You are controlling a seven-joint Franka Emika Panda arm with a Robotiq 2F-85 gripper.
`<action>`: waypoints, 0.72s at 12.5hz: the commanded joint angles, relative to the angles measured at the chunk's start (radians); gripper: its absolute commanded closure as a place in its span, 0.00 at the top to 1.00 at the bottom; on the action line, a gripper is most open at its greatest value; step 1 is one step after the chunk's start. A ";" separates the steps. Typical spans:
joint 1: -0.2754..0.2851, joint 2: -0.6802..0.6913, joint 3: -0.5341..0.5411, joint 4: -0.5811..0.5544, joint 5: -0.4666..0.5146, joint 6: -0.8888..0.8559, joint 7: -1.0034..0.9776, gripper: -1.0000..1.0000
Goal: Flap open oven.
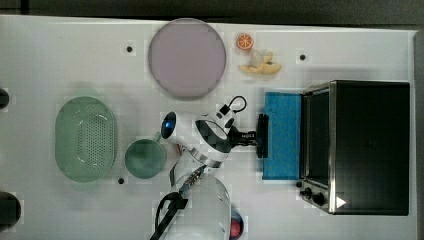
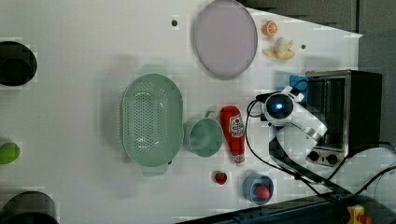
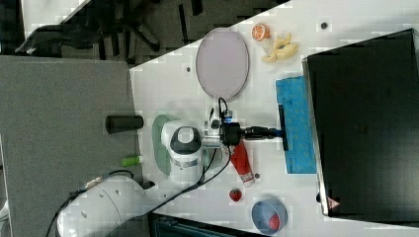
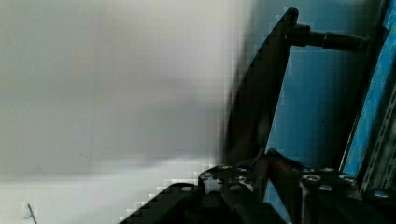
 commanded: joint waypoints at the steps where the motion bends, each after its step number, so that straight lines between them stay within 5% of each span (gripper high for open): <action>1: -0.007 -0.078 -0.008 0.036 0.090 0.108 0.055 0.17; 6: -0.016 -0.362 -0.014 0.045 0.672 0.019 0.055 0.17; 9: -0.021 -0.561 -0.028 0.096 0.872 -0.221 0.055 0.17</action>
